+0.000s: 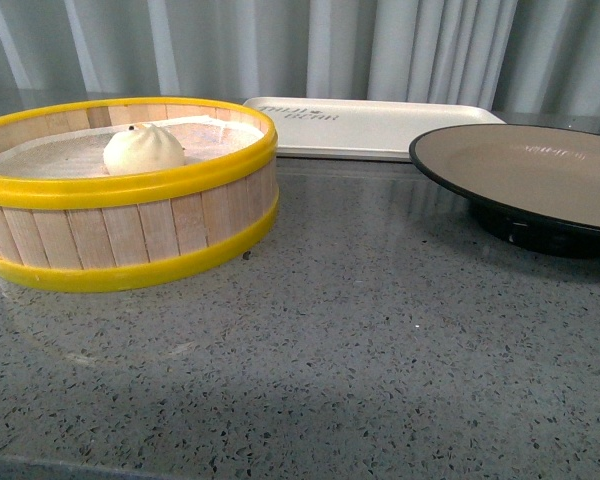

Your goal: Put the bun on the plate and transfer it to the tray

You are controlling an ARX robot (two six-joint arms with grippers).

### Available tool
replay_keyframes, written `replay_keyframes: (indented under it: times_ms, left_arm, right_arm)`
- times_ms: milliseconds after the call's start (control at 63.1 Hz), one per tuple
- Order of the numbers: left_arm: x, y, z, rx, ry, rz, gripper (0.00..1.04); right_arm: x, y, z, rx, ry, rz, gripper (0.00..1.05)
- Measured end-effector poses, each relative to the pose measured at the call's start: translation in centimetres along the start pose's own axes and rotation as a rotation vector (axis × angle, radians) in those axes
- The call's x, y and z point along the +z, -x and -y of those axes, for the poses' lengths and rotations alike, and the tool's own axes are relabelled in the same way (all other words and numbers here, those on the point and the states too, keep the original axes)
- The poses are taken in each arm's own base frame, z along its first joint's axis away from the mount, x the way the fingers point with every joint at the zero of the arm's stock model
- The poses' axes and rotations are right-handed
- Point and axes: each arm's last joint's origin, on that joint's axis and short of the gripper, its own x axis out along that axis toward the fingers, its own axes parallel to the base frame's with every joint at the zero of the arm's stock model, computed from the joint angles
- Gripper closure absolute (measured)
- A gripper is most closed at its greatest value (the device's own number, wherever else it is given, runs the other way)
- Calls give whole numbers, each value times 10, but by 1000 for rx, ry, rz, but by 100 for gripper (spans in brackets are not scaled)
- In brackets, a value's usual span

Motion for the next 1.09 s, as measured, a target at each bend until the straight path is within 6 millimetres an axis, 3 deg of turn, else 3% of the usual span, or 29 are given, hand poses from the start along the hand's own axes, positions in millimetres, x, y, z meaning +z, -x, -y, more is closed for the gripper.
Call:
replay_keyframes:
  times_ms: [808, 935, 982, 1030, 1093]
  left_arm:
    - [0, 0, 0, -5, 0, -3, 7]
    - [4, -5, 4, -200, 133, -478, 7]
    - [9, -10, 6, -212, 162, -572, 7]
    - [18, -18, 7, -219, 178, -596, 7]
    - [46, -33, 7, -223, 172, -528, 7]
  right_arm:
    - [0, 0, 0, 0, 0, 0, 8]
    - [0, 0, 0, 4, 0, 0, 8]
    - [0, 0, 0, 3, 0, 0, 8]
    - [0, 0, 0, 1, 0, 0, 8]
    - [0, 0, 0, 0, 0, 0, 8]
